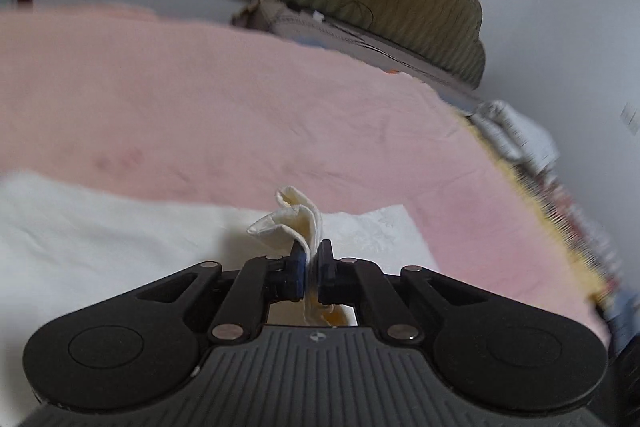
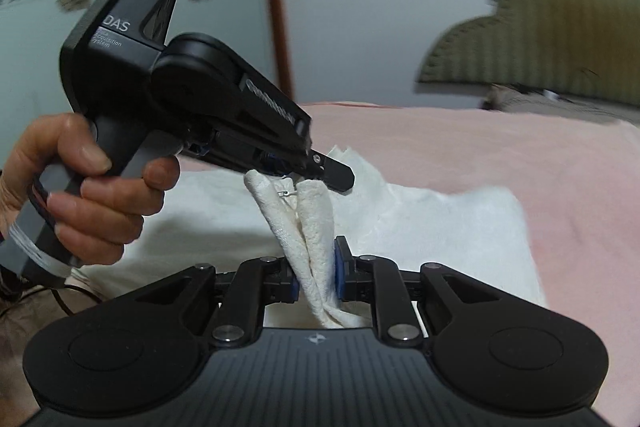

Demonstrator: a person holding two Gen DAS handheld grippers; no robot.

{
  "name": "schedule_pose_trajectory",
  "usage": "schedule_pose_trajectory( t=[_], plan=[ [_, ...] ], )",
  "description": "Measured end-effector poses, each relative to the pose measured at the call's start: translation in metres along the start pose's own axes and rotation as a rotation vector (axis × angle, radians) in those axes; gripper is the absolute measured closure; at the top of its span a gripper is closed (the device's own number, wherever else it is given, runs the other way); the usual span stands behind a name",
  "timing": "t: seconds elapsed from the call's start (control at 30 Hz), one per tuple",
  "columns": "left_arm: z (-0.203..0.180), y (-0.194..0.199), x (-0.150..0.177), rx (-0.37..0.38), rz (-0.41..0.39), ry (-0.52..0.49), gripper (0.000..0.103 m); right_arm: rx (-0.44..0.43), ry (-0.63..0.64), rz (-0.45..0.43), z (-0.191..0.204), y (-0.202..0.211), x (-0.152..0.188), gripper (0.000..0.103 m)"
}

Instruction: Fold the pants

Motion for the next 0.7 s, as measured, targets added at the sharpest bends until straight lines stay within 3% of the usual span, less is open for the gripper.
schedule_pose_trajectory(
  t=[0.2,0.3,0.33,0.4,0.43,0.5,0.57,0.6,0.63,0.7],
  plan=[
    [0.039,0.026,0.016,-0.248,-0.06,-0.128,0.097,-0.101,0.097,0.028,0.049,-0.038,-0.015,0.086],
    [0.06,0.024,0.027,-0.286,-0.024,-0.098,0.096,-0.13,0.137,0.077,0.071,-0.059,-0.008,0.086],
    [0.066,0.022,0.03,-0.3,-0.015,-0.092,0.094,-0.131,0.15,0.094,0.076,-0.065,-0.005,0.086],
    [0.08,0.02,0.036,-0.344,-0.005,-0.089,0.08,-0.122,0.174,0.126,0.084,-0.076,0.002,0.085],
    [0.085,0.02,0.038,-0.364,-0.003,-0.087,0.078,-0.113,0.188,0.149,0.085,-0.082,0.002,0.081],
    [0.098,0.028,0.038,-0.442,-0.02,-0.079,0.062,-0.108,0.21,0.176,0.088,-0.084,0.005,0.07],
    [0.112,0.042,0.037,-0.539,-0.061,-0.085,0.058,-0.137,0.222,0.176,0.094,-0.072,0.006,0.051],
    [0.12,0.051,0.035,-0.594,-0.077,-0.085,0.056,-0.205,0.228,0.141,0.099,-0.053,0.004,0.049],
    [0.127,0.057,0.036,-0.629,-0.08,-0.08,0.055,-0.205,0.228,0.141,0.099,-0.053,0.004,0.049],
    [0.136,0.068,0.04,-0.648,-0.072,-0.049,0.053,-0.266,0.206,0.092,0.1,-0.033,-0.002,0.049]
  ],
)
Point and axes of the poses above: each gripper's, at about its wrist camera, not at the fingertips, and y roughly against the way its jaws point, z to its left, x to its underside, the point moved 10 cm from there along -y, roughly the way its jaws point, and after that the axes turned 10 degrees about z, right-handed, at the moved point
